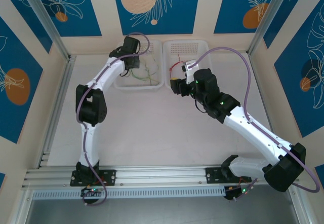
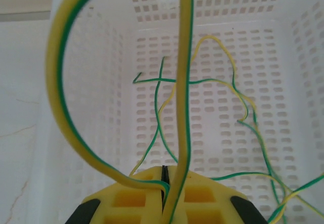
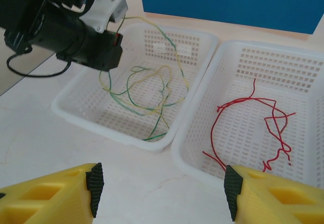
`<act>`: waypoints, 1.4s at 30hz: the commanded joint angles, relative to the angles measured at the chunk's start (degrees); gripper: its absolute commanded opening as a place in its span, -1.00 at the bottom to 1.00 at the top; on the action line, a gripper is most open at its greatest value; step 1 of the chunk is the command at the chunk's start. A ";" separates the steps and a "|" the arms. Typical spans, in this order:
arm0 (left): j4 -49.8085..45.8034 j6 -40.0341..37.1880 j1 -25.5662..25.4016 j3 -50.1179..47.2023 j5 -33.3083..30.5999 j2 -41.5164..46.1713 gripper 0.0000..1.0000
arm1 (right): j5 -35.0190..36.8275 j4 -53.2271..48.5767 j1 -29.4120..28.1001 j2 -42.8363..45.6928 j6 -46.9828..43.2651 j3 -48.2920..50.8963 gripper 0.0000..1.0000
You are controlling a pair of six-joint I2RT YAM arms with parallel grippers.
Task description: Untangle the cables
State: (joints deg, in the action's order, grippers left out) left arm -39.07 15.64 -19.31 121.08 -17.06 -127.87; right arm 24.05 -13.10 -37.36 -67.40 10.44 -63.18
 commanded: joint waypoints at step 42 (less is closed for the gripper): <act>-18.15 -0.20 1.42 20.42 0.24 -15.11 -0.15 | 0.82 2.66 0.62 0.16 -1.27 1.21 0.33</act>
State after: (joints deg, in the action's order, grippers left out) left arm -57.41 17.10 -16.47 140.31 -12.75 -147.72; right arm 24.05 -12.49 -37.04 -67.40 10.41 -62.22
